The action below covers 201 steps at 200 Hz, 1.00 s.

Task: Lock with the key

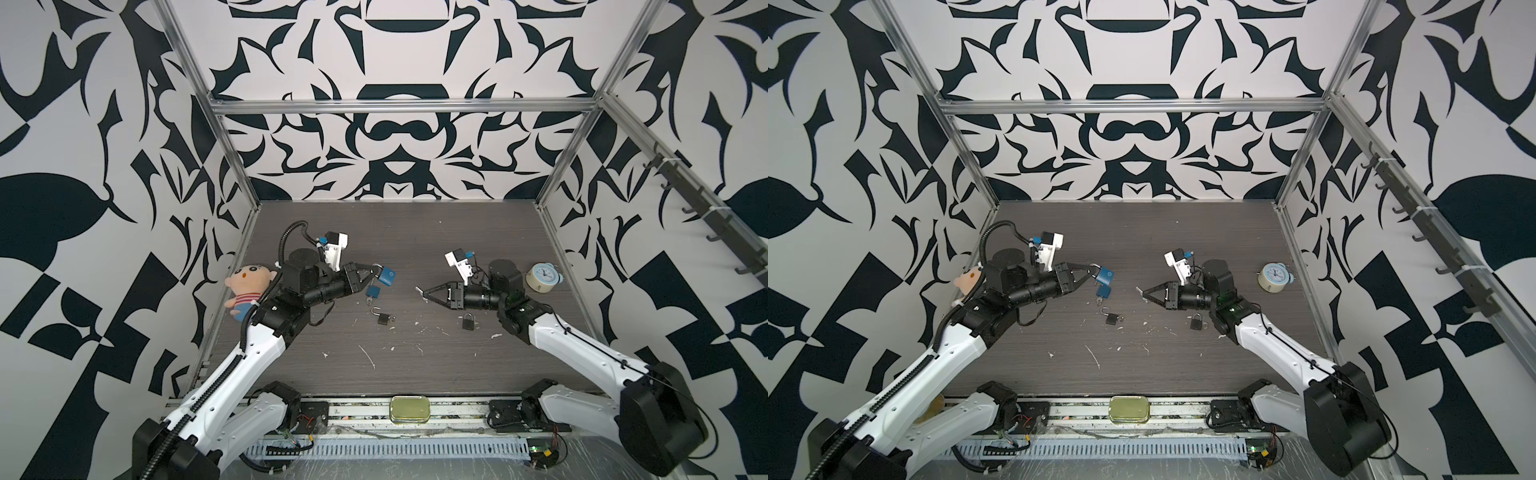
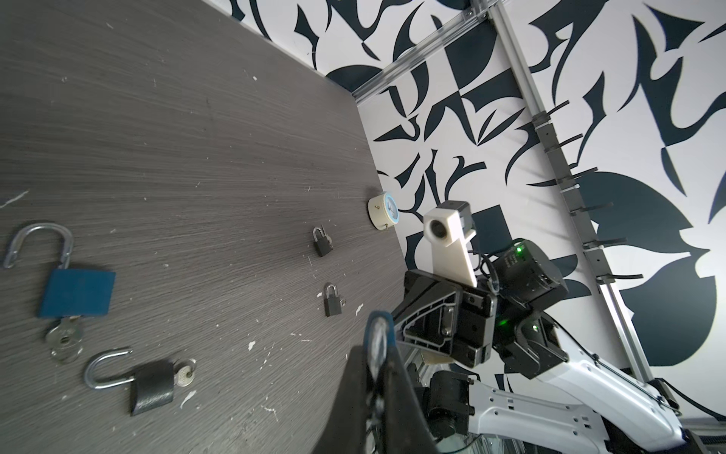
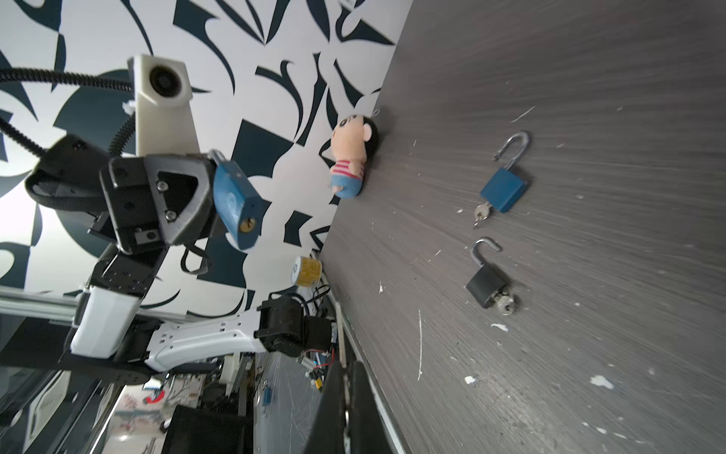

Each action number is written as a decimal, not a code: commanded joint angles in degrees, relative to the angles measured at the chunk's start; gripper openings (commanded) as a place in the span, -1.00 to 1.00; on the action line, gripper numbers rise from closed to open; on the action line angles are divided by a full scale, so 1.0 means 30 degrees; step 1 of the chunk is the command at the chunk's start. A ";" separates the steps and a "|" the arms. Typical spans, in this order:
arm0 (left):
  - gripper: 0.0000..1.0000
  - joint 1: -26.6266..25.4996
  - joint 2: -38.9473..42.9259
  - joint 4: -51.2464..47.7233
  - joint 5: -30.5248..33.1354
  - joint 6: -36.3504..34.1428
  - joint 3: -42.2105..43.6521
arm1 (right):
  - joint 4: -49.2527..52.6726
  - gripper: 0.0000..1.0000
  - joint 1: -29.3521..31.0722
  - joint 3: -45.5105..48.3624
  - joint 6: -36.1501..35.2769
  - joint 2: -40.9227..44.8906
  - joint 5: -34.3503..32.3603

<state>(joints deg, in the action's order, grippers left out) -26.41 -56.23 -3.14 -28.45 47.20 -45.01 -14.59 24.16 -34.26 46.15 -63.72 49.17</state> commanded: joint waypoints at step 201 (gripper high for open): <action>-1.00 -0.5296 -2.2824 -0.6225 -0.4713 -0.7111 -1.6152 | 0.7888 -1.00 -0.6076 0.0687 -0.3399 0.3155 -0.5518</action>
<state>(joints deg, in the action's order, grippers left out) -42.13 -121.08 -16.75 -38.83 29.69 -88.58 10.48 6.09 -32.16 38.26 -53.84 33.39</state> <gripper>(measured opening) 0.093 0.053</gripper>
